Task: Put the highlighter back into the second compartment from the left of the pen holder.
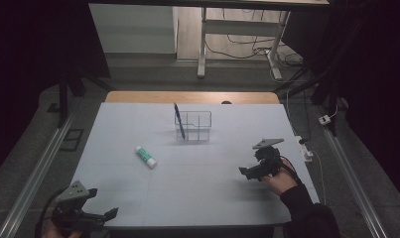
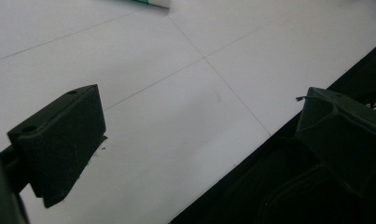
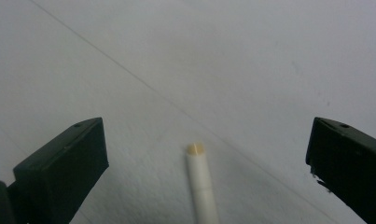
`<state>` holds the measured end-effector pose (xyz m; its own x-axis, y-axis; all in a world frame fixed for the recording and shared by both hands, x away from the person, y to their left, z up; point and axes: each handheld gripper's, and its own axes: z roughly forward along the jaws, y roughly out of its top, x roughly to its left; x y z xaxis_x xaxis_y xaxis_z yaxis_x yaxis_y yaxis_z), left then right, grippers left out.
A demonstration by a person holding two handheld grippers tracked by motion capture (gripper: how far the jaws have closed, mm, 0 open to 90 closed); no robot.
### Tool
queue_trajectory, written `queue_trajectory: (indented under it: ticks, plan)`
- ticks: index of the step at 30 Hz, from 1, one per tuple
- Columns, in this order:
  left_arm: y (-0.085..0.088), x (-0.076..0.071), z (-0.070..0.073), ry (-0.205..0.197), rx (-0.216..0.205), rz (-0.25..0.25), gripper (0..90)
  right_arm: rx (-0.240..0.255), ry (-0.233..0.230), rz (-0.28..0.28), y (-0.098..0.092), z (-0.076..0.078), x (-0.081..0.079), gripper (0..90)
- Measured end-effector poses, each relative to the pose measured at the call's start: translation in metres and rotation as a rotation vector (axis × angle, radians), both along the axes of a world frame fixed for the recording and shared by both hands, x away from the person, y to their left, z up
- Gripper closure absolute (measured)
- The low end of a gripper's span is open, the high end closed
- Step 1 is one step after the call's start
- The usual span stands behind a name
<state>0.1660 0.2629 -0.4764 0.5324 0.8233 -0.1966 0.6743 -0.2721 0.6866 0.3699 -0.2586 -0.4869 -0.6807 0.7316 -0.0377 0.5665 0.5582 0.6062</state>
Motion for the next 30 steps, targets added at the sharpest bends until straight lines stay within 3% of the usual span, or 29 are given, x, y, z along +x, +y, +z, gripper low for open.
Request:
queue_trajectory:
  ticks: [14, 24, 26, 30]
  plan:
    - [0.0, 0.0, 0.0, 0.001, 0.002, -0.004, 1.1, -0.082, 0.105, 0.025, -0.008, -0.026, 0.003, 0.0]
    - [0.0, 0.0, 0.0, 0.0, 0.002, -0.004, 1.1, -0.128, 0.111, 0.029, -0.005, -0.027, 0.002, 0.0]
    - [0.0, 0.0, 0.0, 0.0, 0.003, -0.005, 1.1, -0.132, 0.113, 0.032, -0.004, -0.026, 0.001, 4.6]
    - [0.0, 0.0, 0.0, 0.0, 0.003, -0.005, 1.1, -0.146, 0.121, 0.062, -0.002, -0.019, 0.0, 23.7]
